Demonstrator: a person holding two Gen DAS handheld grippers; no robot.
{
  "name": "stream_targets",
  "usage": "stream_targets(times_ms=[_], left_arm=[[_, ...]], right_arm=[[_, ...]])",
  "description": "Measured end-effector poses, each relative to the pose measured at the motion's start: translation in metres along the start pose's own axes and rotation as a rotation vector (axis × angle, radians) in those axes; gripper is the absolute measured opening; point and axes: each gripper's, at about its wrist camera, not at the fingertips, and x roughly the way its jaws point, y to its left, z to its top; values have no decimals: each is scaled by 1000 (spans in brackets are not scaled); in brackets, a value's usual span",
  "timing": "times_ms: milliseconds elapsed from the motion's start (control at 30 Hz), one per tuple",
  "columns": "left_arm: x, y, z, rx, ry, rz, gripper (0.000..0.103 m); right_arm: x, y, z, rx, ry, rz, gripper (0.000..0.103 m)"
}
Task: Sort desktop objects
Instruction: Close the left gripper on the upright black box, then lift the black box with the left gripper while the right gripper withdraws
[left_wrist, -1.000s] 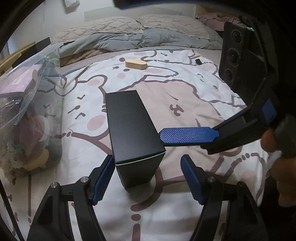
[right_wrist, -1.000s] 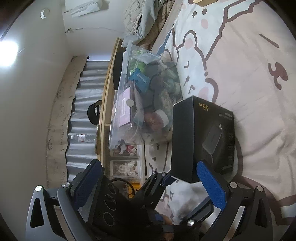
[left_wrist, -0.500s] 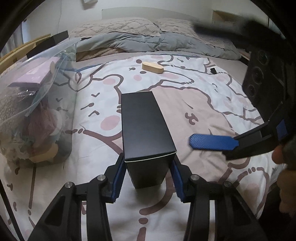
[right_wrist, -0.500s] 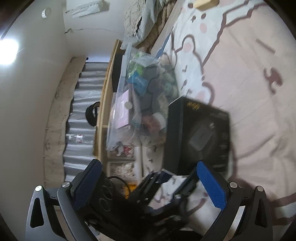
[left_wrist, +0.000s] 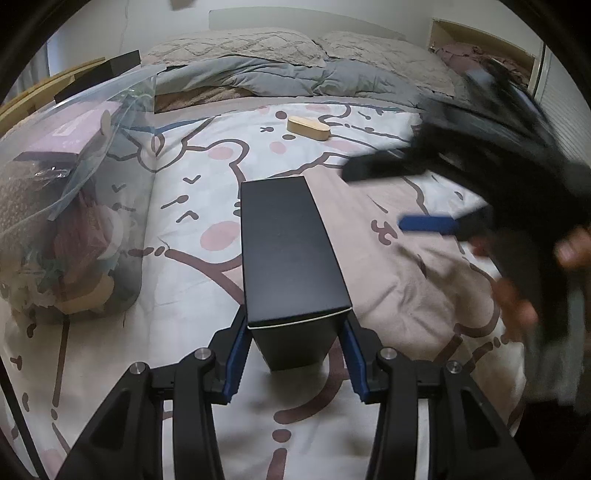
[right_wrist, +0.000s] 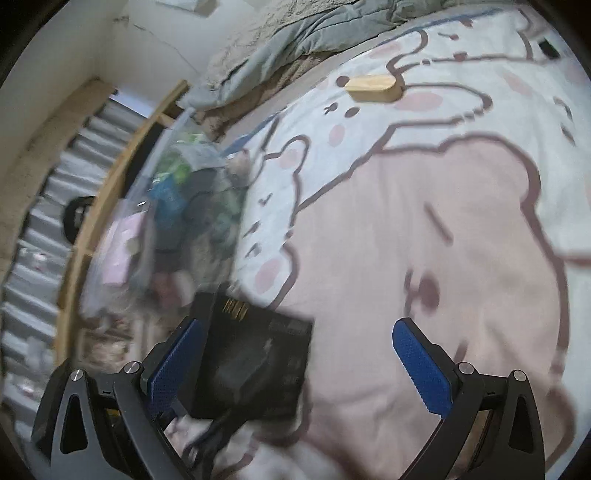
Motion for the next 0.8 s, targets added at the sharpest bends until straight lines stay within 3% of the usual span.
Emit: stream_targets(times_ms=[167,367,533,800], left_arm=[[1,0,-3,15,7,1,46],[2,3,0,2,18,-10,46],[6,10,0,-29,35,-8,48],[8,24,7,-125,54,-20,48]], right_arm=[[29,-6,25,47,18,-13,103],[64,-9,26,31,147,-21,103],[63,-12,22,30,177,12,103],[60,3,5,-64,201,-28,103]])
